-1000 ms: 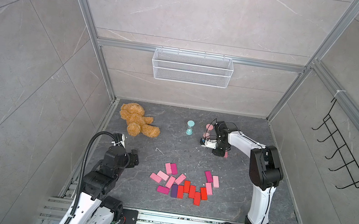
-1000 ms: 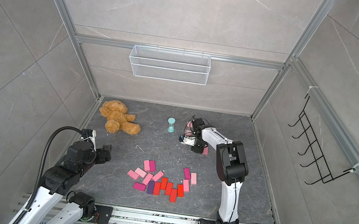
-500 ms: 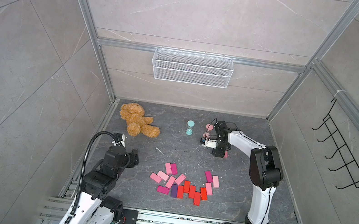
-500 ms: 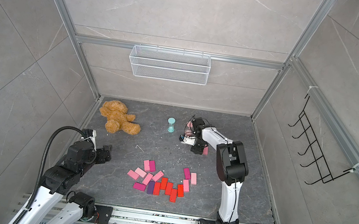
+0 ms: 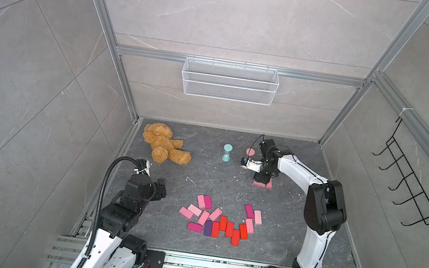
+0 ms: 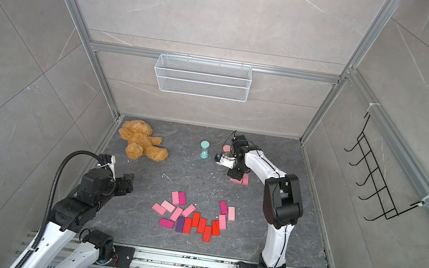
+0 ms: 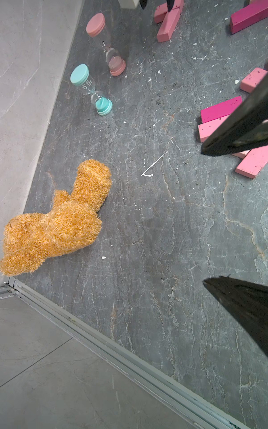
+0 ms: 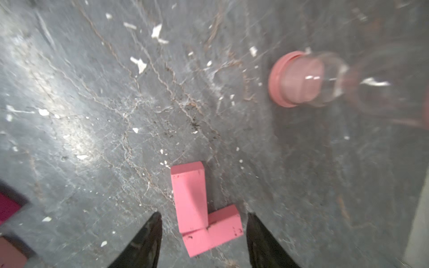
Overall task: Assemble the letter t with building blocks
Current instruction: Assemble the building block at the center of the board, then pick up the building block from the center of the board.
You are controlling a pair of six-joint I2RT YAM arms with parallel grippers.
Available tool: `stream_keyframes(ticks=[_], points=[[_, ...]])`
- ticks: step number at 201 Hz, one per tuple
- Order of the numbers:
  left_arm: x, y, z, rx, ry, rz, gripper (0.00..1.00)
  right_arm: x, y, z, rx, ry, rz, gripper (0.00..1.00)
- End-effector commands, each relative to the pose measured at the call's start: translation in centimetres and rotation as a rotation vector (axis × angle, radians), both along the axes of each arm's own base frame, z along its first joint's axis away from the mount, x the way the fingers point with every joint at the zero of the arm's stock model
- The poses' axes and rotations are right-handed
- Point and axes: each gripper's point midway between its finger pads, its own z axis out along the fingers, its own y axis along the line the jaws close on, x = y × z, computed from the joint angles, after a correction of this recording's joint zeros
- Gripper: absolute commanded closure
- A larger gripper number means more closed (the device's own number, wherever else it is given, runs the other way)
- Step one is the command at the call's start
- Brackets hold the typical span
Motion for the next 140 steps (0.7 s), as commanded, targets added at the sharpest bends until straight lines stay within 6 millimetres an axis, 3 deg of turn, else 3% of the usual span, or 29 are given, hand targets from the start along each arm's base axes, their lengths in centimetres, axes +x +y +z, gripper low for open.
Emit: stream_keyframes(ticks=[1,29,63,107,140], points=[[0.5,-0.3,0.7,-0.003,-0.034,-0.016,0.16,-0.4,0.5,4.0,0.074,-0.030,-0.065,0.40],[0.5,-0.3,0.6,-0.003,-0.031,-0.014,0.16,-1.0,0.4,6.2,0.135,-0.006,-0.240,0.41],[0.3,-0.1,0.8,0.007,-0.027,-0.008,0.16,-2.3,-1.2,6.7,0.203,-0.031,-0.526,0.41],[0.4,-0.1,0.6,0.012,-0.019,-0.006,0.15,-8.0,-1.7,5.3,0.346,0.084,-0.854,0.46],[0.6,-0.2,0.5,0.011,-0.013,-0.007,0.15,-13.1,-1.3,2.7,0.408,0.162,-0.971,0.46]])
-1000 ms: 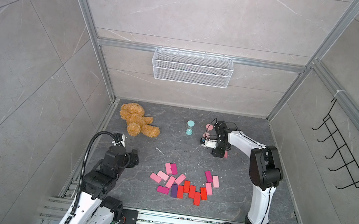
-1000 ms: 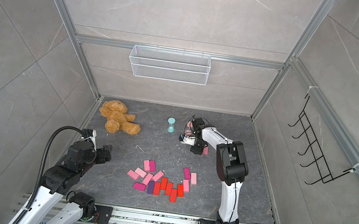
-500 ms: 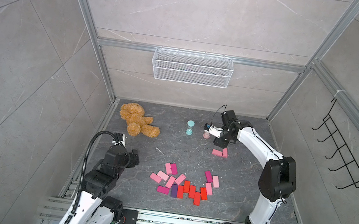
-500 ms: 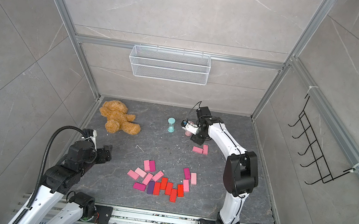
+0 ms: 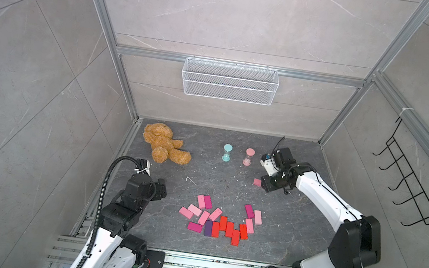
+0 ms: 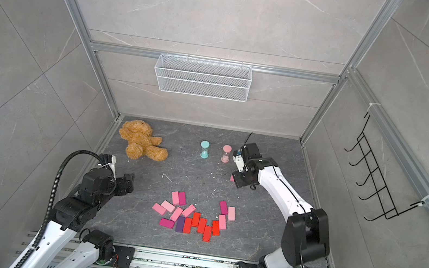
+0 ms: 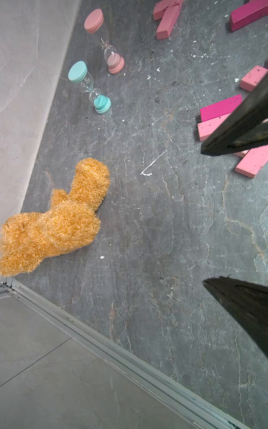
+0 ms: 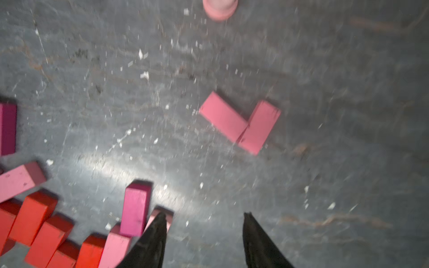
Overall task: Assemble the letter t with building blocks
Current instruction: Pick up the building block from the center of the board.
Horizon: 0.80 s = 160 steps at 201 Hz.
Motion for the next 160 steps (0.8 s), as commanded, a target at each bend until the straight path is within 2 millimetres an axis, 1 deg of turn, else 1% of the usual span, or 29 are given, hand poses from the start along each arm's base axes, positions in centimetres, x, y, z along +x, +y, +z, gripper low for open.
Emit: stream_keyframes(ticks=[1,25,36,48,67,101,116,160], points=[[0.5,-0.1,0.8,0.006,-0.027,-0.007,0.15,-3.2,1.0,-1.0,0.110,0.057,-0.163,0.46],[0.6,-0.3,0.9,0.000,-0.027,-0.015,0.15,-6.8,0.9,-3.8,0.067,0.157,-0.234,0.47],[0.7,-0.5,0.8,-0.001,-0.024,-0.021,0.15,-7.9,1.3,-4.7,0.063,0.183,-0.243,0.48],[0.7,-0.6,0.8,-0.004,-0.021,-0.024,0.15,-8.6,1.5,-5.4,0.050,0.190,-0.264,0.48],[0.7,-0.6,0.7,-0.003,-0.017,-0.026,0.15,-9.3,1.7,-6.3,0.051,0.203,-0.289,0.48],[0.7,-0.6,0.7,-0.004,-0.019,-0.024,0.15,-10.4,1.2,-7.9,0.035,0.226,-0.321,0.51],[0.7,-0.6,0.7,-0.004,-0.017,-0.025,0.15,-10.6,1.3,-8.4,0.044,0.233,-0.324,0.52],[0.9,-0.7,0.5,-0.004,-0.010,-0.029,0.15,-10.6,2.2,-9.7,0.070,0.258,-0.314,0.53]])
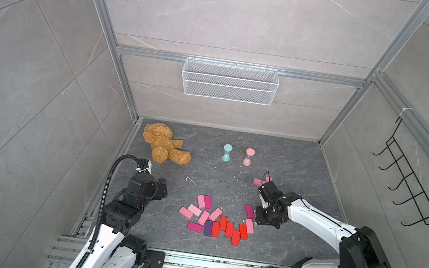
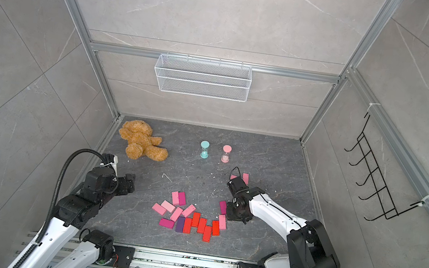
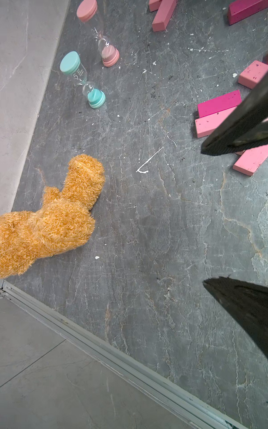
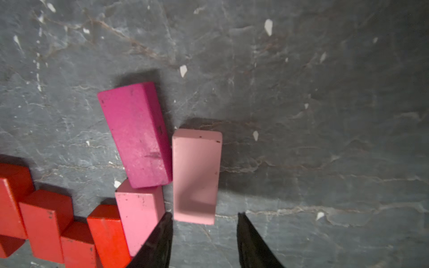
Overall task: Assemble the letter t with building blocks
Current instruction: Pick up the building block from the center of the board.
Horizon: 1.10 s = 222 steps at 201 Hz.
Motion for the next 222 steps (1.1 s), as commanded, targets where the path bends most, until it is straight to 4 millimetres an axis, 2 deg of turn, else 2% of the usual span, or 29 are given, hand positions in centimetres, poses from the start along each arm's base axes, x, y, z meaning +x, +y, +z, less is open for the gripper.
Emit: stream_keyframes(ticks=[1,26,50,106,168,200,222], points=[[0.6,-0.6,1.2,-0.012,-0.041,-0.027,0.15,0.0,0.8,-0.9,0.025,0.010,-0.010,0.53],[0.6,-0.6,1.2,-0.011,-0.043,-0.028,0.15,0.1,0.9,-1.6,0.023,0.015,-0.009,0.53],[0.6,-0.5,1.2,-0.007,-0.043,-0.026,0.15,0.2,0.3,-2.2,-0.016,0.012,-0.028,0.53],[0.6,-0.5,1.3,-0.009,-0.045,-0.026,0.15,0.6,-0.6,-2.8,-0.063,-0.011,-0.038,0.57],[0.5,-0.5,1.5,-0.010,-0.055,-0.027,0.15,1.2,-0.5,-3.3,-0.074,-0.017,-0.053,0.60],[0.5,-0.5,1.5,-0.011,-0.055,-0.028,0.15,1.5,-0.5,-3.1,-0.083,-0.025,-0.051,0.64],[0.4,-0.5,1.5,-0.011,-0.055,-0.030,0.15,2.0,-0.6,-2.2,-0.088,-0.054,-0.047,0.72]])
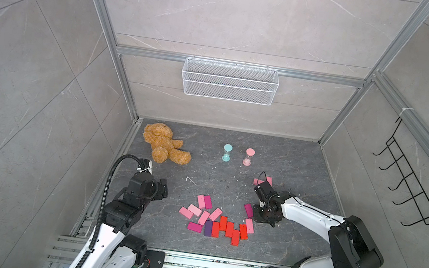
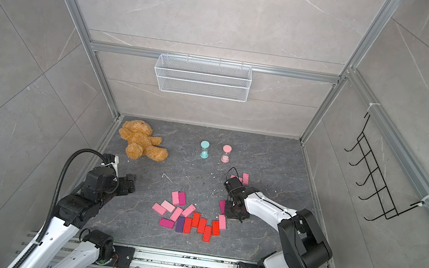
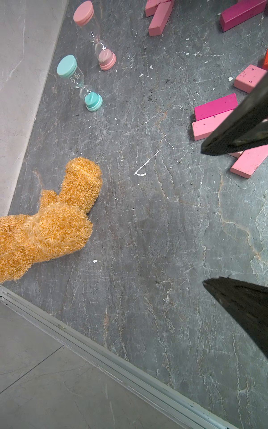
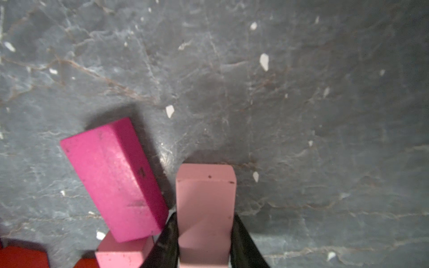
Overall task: Assemble the letter t with building blocks
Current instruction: Pick up the building block from the center of the board.
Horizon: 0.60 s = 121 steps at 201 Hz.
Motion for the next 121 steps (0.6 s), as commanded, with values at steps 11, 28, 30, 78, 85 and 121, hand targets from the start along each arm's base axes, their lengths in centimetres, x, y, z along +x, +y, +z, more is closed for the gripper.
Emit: stream_keyframes(ticks=[11,28,30,78,85,121], points=[[0.5,-0.2,1.5,0.000,-0.058,-0.014,0.15,0.5,-0.7,0.5,-0.043,-0.036,-0.003,0.76],[0.4,-0.2,1.6,-0.002,-0.060,-0.016,0.15,1.2,-1.0,2.1,-0.057,-0.085,0.016,0.81],[0.4,-0.3,1.6,-0.003,-0.060,-0.017,0.15,1.3,-1.0,2.3,-0.058,-0.092,0.020,0.82],[0.5,-0.3,1.7,-0.003,-0.062,-0.019,0.15,4.1,-1.2,6.9,-0.119,-0.231,0.107,1.00],[0.4,-0.3,1.6,-0.001,-0.061,-0.019,0.15,4.5,-1.1,7.4,-0.125,-0.250,0.125,1.00],[0.3,-0.2,1.7,0.000,-0.068,-0.017,0.15,7.2,-1.5,10.7,-0.184,-0.411,0.171,1.00]])
